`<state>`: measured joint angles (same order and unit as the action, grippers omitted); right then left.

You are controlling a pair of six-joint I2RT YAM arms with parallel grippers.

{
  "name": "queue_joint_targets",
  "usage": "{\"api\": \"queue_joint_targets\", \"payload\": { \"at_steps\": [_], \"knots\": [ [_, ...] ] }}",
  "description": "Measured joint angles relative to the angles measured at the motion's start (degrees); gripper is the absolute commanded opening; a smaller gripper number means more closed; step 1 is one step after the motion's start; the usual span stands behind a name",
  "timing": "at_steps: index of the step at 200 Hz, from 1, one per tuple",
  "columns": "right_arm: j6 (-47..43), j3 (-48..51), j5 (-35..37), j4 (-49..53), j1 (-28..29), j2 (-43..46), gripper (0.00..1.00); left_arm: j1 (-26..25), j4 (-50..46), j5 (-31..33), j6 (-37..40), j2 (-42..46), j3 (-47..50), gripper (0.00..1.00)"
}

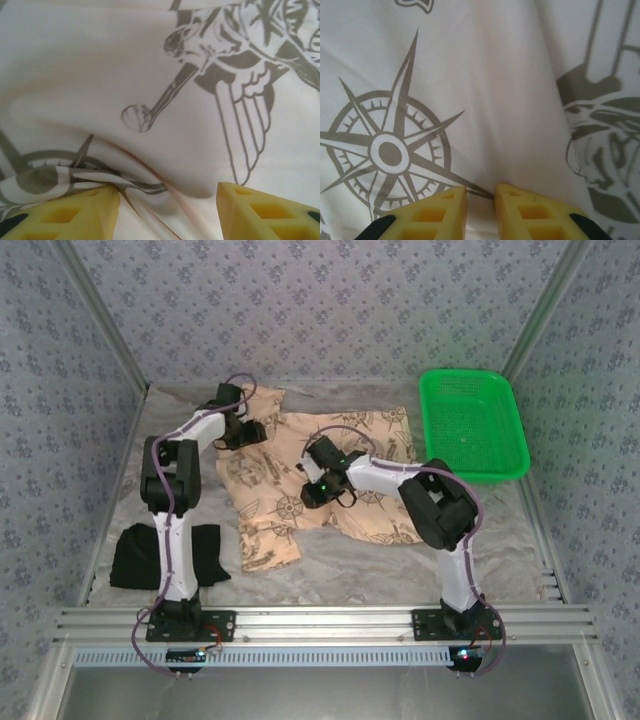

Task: Fold the inside-out t-shirt

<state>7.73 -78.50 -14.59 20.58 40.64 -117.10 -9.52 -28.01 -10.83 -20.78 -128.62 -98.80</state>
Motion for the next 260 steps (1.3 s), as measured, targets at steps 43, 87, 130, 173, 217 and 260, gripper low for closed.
{"api": "queue_joint_targets", "payload": {
  "at_steps": [43,87,130,173,217,260],
  "knots": [
    [-3.3,-0.2,1.5,3.6,1.7,2.0,0.37,-0.5,-2.9,-0.7,2.0,-0.9,-2.8,0.67],
    [-5.1,-2.2,0.3,4.2,11.6,6.1,0.37,0.7,-5.6,-0.7,1.0,7.3,4.8,0.67],
    [-8.8,-7.6,-0.7,1.9,22.8,3.8,0.43,2.4,-4.7,-0.5,-3.5,23.3,20.4,0.67],
    [-12.5,-9.6,-0.7,2.5,25.5,-3.6,0.45,2.8,-3.4,-1.9,-5.1,25.3,27.6,0.67],
    [-14.2,-14.3,-2.6,4.3,25.0,-8.3,0.04,2.8,-1.6,-2.0,-5.9,25.3,30.6,0.67],
    [-15.7,-13.7,-7.6,5.9,24.9,-7.7,0.0,4.1,-1.4,-1.8,-5.9,25.2,30.9,0.68]
  ]
}}
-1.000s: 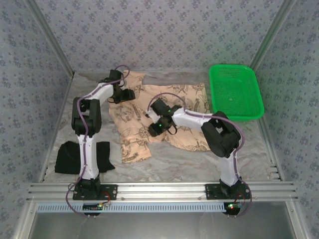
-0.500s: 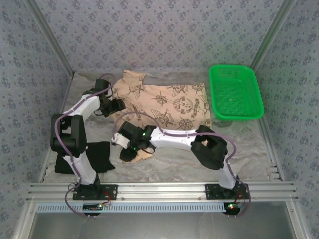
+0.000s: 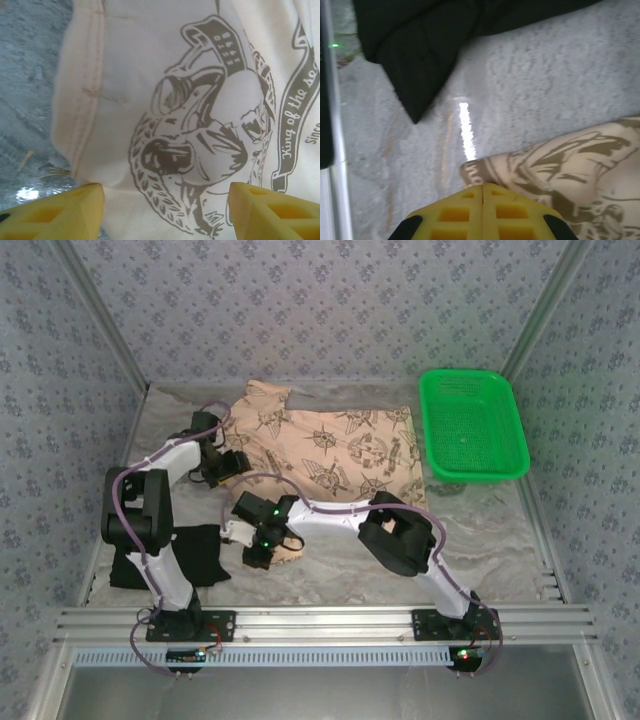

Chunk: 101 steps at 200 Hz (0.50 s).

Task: Fold the inside-out t-shirt

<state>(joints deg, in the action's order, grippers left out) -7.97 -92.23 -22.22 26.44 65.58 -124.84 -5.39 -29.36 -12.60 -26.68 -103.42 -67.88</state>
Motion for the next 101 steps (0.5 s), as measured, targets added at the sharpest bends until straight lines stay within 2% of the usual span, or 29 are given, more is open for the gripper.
{"api": "queue_joint_targets", "payload": {
  "at_steps": [39,43,50,57,68,101],
  "knots": [
    [-0.3,1.6,-2.6,0.2,-2.0,8.1,0.0,1.7,-1.2,0.5,0.0,0.6,-1.0,0.7],
    [-0.4,1.6,-2.4,0.1,-2.2,9.1,0.08,1.8,-1.2,0.6,0.0,0.9,-1.0,0.7],
    [-0.6,1.6,-1.7,-0.1,-2.4,10.6,0.31,1.9,-1.3,0.7,-0.3,1.7,-1.0,0.7],
    [-0.6,1.3,-0.9,-0.3,-2.4,11.6,0.43,2.1,-1.5,1.0,-0.6,2.8,-1.0,0.71],
    [-0.9,0.6,1.0,-0.6,-2.0,11.8,0.47,2.4,-1.6,1.1,-1.2,4.6,-1.0,0.71],
    [-2.2,-0.7,6.8,-0.5,0.3,6.8,0.5,5.0,-0.8,1.9,-3.3,11.0,1.4,0.71]
  ]
}}
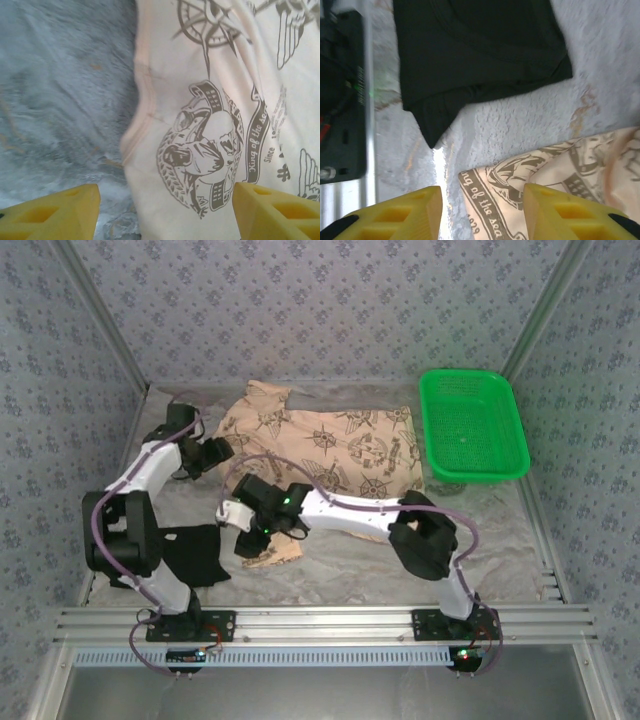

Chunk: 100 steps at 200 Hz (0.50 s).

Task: Fold the inside-out t-shirt

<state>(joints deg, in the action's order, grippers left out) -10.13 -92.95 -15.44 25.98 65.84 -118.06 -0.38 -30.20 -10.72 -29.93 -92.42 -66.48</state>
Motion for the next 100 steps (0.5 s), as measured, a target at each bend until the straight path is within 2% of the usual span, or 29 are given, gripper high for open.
{"api": "queue_joint_targets", "payload": {
  "at_steps": [29,44,55,67,76,100],
  "knots": [
    [-0.2,-0.5,2.0,1.7,1.2,-6.1,0.51,2.4,0.2,0.2,-1.1,3.1,3.4,0.71],
    [-0.2,-0.8,2.3,2.0,1.3,-8.0,0.46,2.6,0.3,0.2,-1.5,3.3,4.7,0.71],
    [-0.3,-1.8,2.2,2.0,1.2,-8.1,0.35,2.6,0.3,0.2,-1.9,3.3,5.4,0.71],
    [-0.4,-2.4,2.2,1.9,1.0,-8.4,0.12,2.6,0.3,0.0,-2.2,3.3,5.9,0.71],
    [-0.2,-2.4,2.2,1.9,1.0,-8.7,0.0,2.6,0.4,-0.1,-2.6,3.3,6.2,0.71],
    [-0.4,-2.2,1.4,2.0,0.9,-8.8,0.0,2.6,0.9,-0.5,-3.0,3.5,7.2,0.71]
  ]
}}
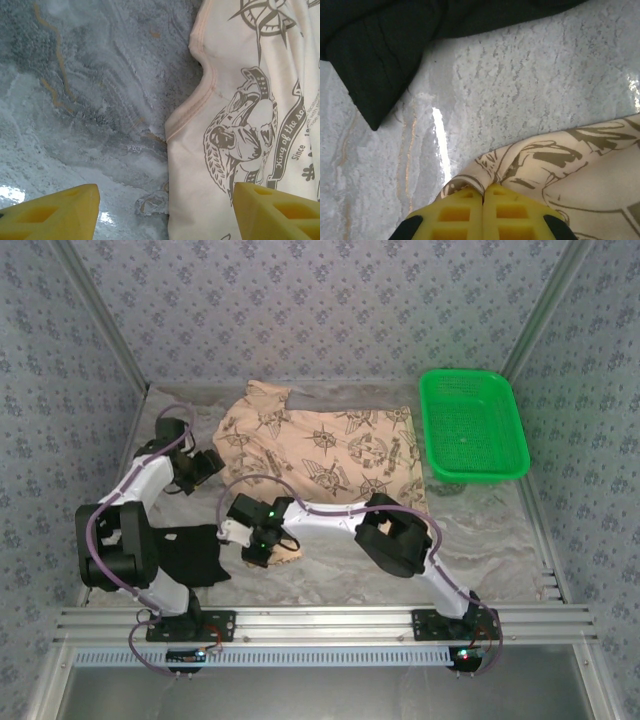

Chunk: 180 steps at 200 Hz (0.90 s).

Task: Fold the inside-out t-shirt

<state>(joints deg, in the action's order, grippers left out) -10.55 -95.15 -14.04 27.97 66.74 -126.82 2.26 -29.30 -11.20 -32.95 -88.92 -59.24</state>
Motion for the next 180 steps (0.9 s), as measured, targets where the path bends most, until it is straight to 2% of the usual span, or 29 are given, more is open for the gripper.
{"api": "queue_joint_targets", "payload": {
  "at_steps": [38,87,112,134,141,145,150,180],
  "knots": [
    [0.3,1.3,-6.1,0.4,-2.2,3.2,0.0,0.0,0.9,-0.6,-0.7,0.4,1.9,0.71],
    [0.6,2.9,-11.4,-0.5,-6.0,15.7,0.0,0.0,1.5,-1.3,-0.8,1.3,2.9,0.71],
    [1.1,9.2,-15.1,-4.3,-5.9,20.7,0.0,-0.3,1.8,-1.5,-0.8,1.9,3.0,0.71],
    [1.7,15.7,-17.3,-6.4,-5.7,20.4,0.0,-0.9,2.2,-1.5,-0.8,1.8,3.0,0.71],
    [1.7,17.0,-17.7,-6.3,-5.7,19.3,0.08,-1.0,2.2,-1.5,-0.8,1.6,3.0,0.71],
    [1.7,17.7,-17.9,-6.2,-5.6,18.4,0.17,-1.2,2.2,-1.5,-0.8,1.4,3.0,0.71],
    [1.9,18.2,-18.0,-5.7,-5.5,17.3,0.22,-1.3,2.3,-1.5,-0.8,1.0,3.0,0.71],
    [2.4,19.4,-18.3,-3.6,-4.7,14.1,0.3,-2.1,2.4,-1.0,-0.8,-1.3,3.0,0.71]
  ]
}}
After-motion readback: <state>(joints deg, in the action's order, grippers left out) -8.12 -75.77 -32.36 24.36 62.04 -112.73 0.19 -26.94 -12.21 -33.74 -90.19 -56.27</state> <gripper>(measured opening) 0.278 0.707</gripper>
